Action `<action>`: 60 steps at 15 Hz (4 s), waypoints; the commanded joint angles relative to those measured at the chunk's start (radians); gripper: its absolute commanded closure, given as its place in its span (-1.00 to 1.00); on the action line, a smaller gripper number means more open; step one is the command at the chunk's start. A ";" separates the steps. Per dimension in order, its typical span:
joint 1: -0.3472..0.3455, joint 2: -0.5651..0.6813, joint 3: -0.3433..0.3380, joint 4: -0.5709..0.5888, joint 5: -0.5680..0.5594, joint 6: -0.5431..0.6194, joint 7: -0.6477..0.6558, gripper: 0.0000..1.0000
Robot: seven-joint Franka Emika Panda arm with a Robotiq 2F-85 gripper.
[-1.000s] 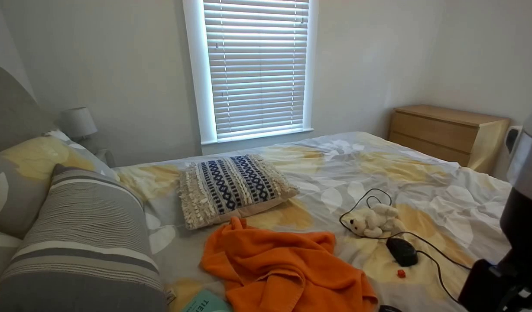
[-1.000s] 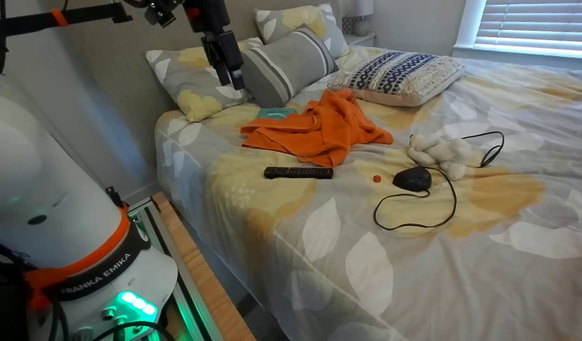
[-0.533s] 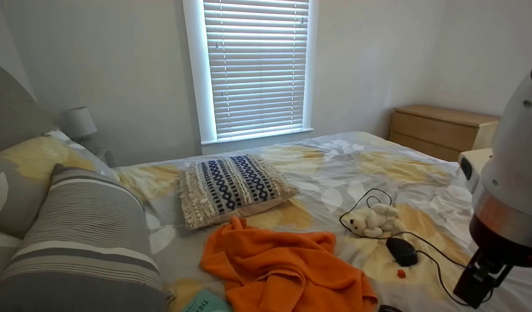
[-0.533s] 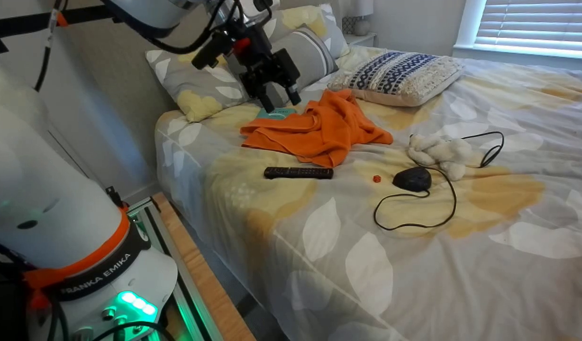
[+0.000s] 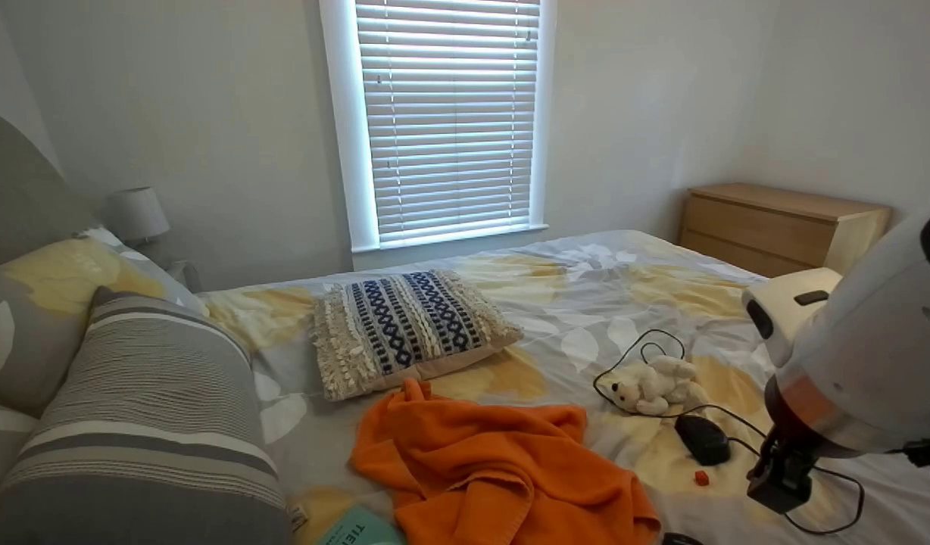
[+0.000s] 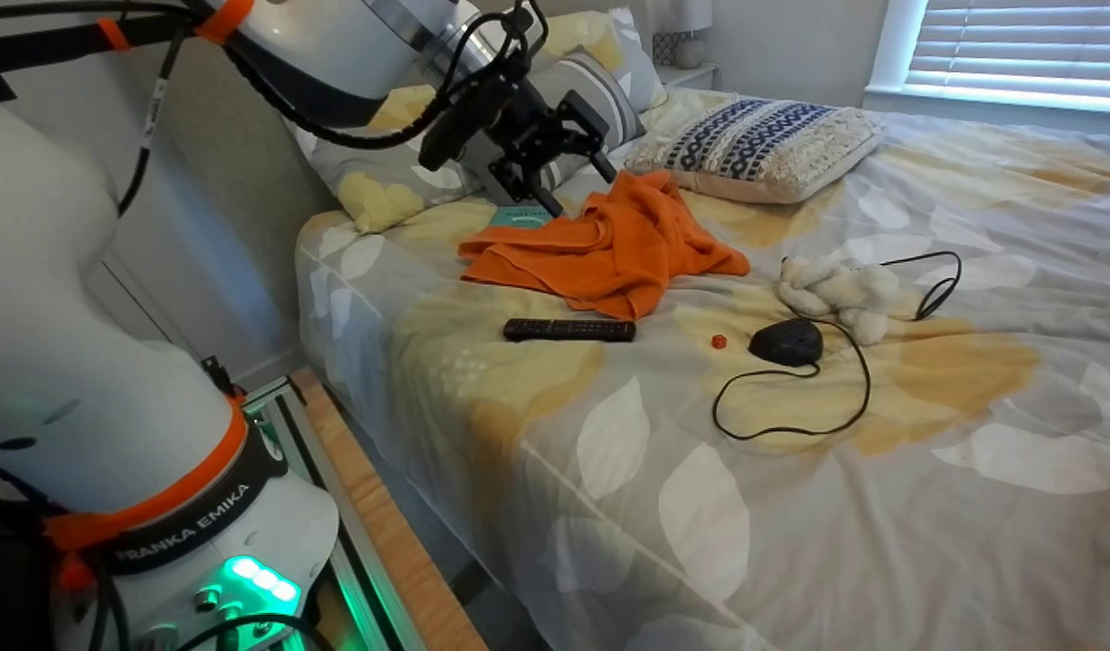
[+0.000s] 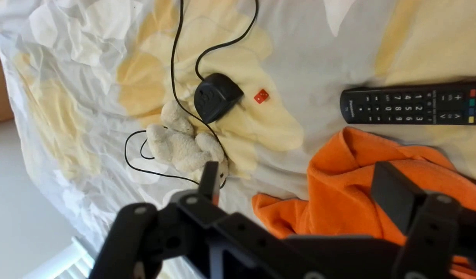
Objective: Fold the orange towel on the bed once
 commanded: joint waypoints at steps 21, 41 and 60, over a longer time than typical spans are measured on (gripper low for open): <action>0.130 0.667 -0.052 0.342 -1.320 0.115 0.797 -1.00; 0.309 0.760 -0.107 0.396 -1.286 0.087 0.672 -1.00; 0.328 0.912 -0.107 0.488 -1.320 -0.074 0.415 -1.00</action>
